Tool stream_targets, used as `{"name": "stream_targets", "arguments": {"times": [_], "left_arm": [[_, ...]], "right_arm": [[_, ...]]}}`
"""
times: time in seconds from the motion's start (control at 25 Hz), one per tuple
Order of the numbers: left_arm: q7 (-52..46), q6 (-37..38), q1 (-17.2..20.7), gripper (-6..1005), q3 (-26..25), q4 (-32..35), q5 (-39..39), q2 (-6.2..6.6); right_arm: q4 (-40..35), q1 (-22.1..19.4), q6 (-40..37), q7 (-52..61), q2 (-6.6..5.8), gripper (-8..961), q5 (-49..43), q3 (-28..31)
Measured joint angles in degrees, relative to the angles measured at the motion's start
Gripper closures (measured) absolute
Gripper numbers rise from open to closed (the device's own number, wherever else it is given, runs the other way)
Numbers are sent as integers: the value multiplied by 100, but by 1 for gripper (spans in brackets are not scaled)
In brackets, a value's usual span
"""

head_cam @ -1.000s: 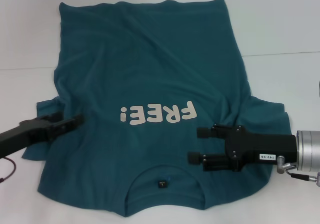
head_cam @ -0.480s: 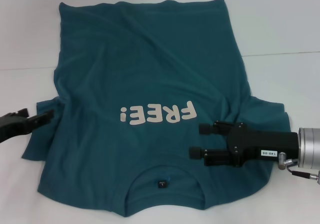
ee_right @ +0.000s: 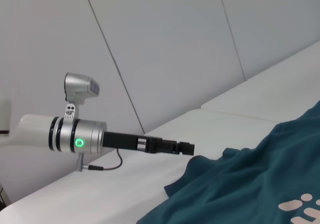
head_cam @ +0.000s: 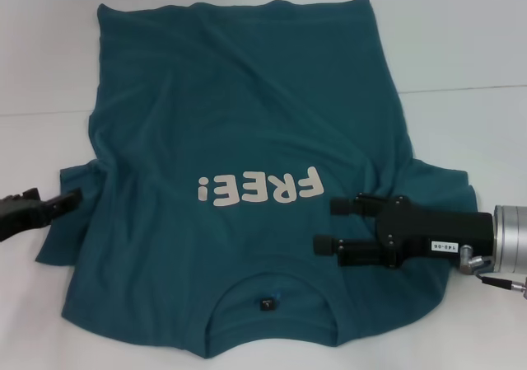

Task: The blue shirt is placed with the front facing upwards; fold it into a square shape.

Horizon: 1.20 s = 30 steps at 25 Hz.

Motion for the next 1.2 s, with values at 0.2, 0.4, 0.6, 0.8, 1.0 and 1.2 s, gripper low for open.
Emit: {"name": "stream_targets", "arguments": {"times": [0.2,0.4,0.6,0.8,1.0,1.2], "left_arm": [[19,-16,-7,144,110,-99,6,-5],[23,-79,-2,147,182,-109,8,-32],[25,-100,13,149,181,-111,9,-44],[25,-108,16,152,193,-111,68,-47],[11,-107,10,154,372,-111,165,-63],[0,-79,-13,157,442,-98,167,-73]], "right_arm": [[0,6,-2,0,0,13,0,21],[0,0,-1,0,-9,12,0,24],[0,-12,-1,0,-16,12,0,29],[0,-14,6,0,-17,12,0,29],[0,-14,6,0,-18,13,0,30],[0,-14,7,0,-18,13,0,37]]}}
